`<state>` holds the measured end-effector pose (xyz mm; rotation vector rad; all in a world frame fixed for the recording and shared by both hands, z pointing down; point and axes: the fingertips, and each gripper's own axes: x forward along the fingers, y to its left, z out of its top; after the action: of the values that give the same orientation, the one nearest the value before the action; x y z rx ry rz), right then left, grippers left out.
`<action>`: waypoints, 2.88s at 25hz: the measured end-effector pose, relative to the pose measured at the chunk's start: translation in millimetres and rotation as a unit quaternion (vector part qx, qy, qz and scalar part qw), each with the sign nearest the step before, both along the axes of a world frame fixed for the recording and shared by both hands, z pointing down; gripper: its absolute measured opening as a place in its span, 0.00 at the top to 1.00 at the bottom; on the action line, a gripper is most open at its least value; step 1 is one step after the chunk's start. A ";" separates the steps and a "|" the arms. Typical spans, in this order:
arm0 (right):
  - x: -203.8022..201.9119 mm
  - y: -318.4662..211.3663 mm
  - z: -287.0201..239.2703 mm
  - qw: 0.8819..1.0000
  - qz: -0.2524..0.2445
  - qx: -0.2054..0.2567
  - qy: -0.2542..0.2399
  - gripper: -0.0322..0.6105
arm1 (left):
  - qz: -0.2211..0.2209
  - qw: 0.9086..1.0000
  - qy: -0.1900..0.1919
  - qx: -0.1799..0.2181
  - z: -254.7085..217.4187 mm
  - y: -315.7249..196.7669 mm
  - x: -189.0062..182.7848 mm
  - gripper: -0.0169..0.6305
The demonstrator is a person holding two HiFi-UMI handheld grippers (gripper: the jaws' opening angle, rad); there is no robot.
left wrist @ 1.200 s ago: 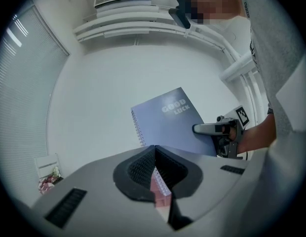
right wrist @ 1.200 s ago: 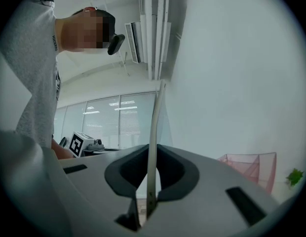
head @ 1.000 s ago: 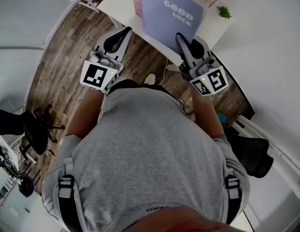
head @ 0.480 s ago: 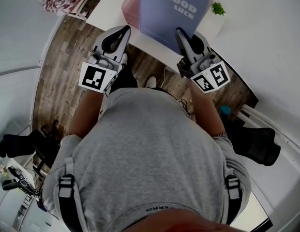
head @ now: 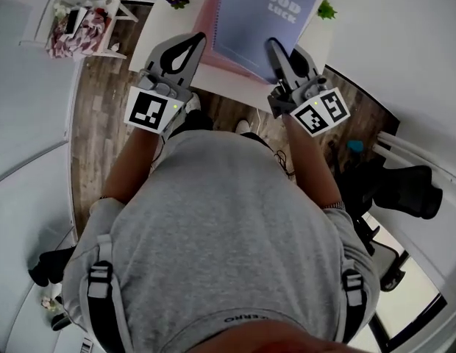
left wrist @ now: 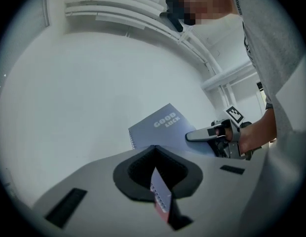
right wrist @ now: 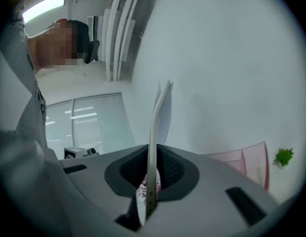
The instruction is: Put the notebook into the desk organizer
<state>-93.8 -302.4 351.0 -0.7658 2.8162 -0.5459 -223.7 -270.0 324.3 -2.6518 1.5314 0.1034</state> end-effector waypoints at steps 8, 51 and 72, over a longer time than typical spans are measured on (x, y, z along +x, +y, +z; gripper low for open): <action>2.6 -14.7 16.7 0.997 0.032 -0.072 0.008 0.89 | 0.063 0.998 0.003 0.015 -8.0 -23.7 14.6 0.95; -26.8 -87.4 97.0 0.943 0.009 -0.332 -0.027 0.88 | 0.115 0.993 0.007 -0.020 14.7 -70.5 12.9 0.95; -34.1 -92.5 127.8 0.942 0.053 -0.204 0.260 0.55 | 0.120 0.992 0.019 -0.025 19.3 -77.6 17.9 0.95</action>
<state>-127.9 -394.9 478.8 -1.3016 3.1346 -1.0708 -205.7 -347.7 343.6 -2.8788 1.2323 0.1322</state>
